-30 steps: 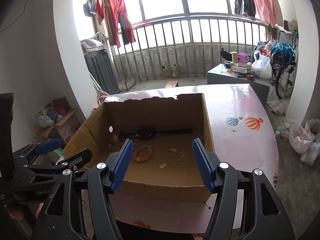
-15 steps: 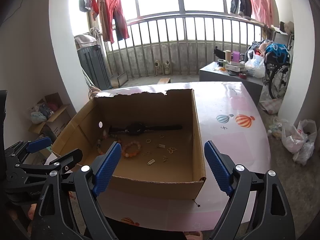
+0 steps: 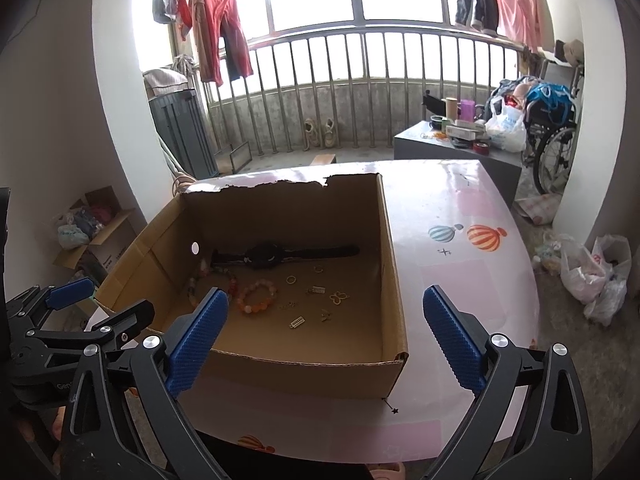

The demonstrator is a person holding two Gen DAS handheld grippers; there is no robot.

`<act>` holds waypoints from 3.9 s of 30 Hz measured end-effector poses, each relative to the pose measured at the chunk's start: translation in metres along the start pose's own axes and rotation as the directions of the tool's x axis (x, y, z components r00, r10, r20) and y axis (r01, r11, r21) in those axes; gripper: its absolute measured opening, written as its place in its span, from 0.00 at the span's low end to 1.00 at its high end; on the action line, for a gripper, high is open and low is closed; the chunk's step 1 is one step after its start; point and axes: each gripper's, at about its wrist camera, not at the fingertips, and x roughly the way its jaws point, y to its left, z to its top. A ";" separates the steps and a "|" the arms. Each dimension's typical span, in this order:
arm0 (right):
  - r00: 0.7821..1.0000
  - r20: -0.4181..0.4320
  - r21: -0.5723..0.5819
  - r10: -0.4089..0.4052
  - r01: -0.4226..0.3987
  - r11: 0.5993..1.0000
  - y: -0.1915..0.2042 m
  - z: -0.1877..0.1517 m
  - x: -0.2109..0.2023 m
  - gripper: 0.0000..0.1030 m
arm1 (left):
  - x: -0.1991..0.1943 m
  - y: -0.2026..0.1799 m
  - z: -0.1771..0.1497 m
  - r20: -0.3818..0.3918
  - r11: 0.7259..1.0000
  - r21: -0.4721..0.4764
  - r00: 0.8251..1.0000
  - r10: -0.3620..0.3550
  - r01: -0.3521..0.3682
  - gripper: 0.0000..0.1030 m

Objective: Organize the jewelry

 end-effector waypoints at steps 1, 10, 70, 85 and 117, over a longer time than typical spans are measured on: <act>1.000 -0.002 0.000 -0.002 0.002 1.000 0.000 0.000 0.001 0.92 | 0.000 0.000 0.000 -0.001 1.000 -0.003 1.000 0.002 -0.002 0.95; 1.000 -0.011 -0.004 -0.014 0.014 1.000 0.002 -0.002 0.003 0.92 | 0.000 0.003 -0.002 -0.004 1.000 -0.012 1.000 0.011 -0.011 0.95; 0.999 -0.023 -0.015 -0.031 0.031 0.999 -0.002 0.002 -0.014 0.92 | -0.016 -0.006 -0.003 0.022 0.998 0.010 0.998 0.067 -0.067 0.95; 0.999 -0.032 -0.006 -0.020 0.020 1.000 -0.004 0.000 -0.013 0.92 | -0.013 -0.002 -0.004 0.020 0.997 -0.003 0.997 0.075 -0.075 0.95; 0.999 -0.037 0.004 -0.014 0.014 1.000 -0.002 -0.003 -0.010 0.92 | -0.011 -0.003 -0.004 0.016 0.998 0.004 0.997 0.070 -0.070 0.95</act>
